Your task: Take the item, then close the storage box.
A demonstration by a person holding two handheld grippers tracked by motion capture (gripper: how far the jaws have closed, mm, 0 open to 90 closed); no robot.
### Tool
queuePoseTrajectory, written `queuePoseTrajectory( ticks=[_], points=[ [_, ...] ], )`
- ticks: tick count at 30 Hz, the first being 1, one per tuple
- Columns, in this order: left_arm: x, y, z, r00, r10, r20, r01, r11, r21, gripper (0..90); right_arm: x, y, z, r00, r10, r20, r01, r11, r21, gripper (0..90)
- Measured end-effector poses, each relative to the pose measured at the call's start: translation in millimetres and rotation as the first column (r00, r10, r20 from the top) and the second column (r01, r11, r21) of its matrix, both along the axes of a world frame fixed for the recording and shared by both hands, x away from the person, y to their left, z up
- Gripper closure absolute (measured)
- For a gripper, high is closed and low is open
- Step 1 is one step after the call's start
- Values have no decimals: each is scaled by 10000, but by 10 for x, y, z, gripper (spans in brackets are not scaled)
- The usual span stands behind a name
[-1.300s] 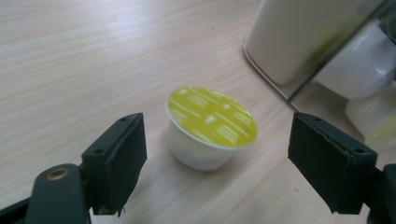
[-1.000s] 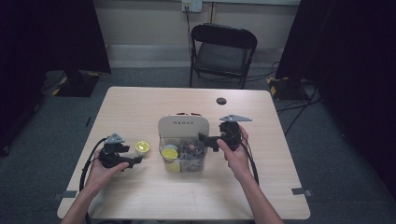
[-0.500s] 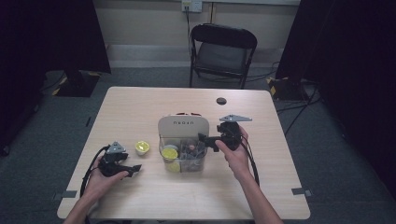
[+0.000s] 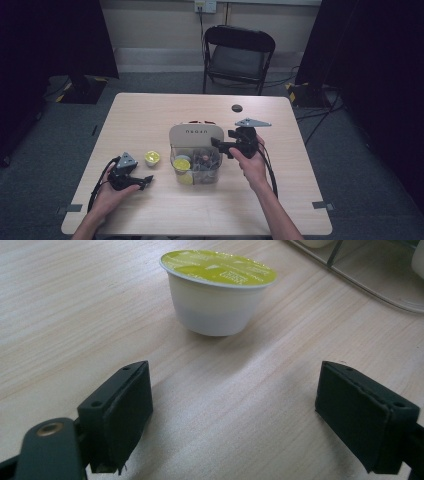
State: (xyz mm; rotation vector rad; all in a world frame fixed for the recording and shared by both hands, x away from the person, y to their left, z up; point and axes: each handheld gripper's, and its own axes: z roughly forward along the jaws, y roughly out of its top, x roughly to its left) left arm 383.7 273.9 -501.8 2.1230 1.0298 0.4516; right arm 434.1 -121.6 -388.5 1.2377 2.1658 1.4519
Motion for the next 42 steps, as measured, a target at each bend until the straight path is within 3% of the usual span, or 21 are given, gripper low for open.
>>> queuePoseTrajectory(
  ticks=[11, 16, 42],
  points=[
    [0, 0, 0, 10000, 0, 3, 0, 10000, 5, 147, -25, 84, 131, 9983, 510, 271, -520, 9980, 360, 441],
    [0, -1, 0, 10000, 4, 2, -4, 10000, 1, 147, -19, 117, 160, 9979, 621, 163, -627, 9972, 418, 486],
    [-1, -2, -1, 10000, 29, 34, -29, 10000, 2, 147, -163, 71, 160, 9951, 888, 428, -904, 9952, 370, 499]
  ],
)
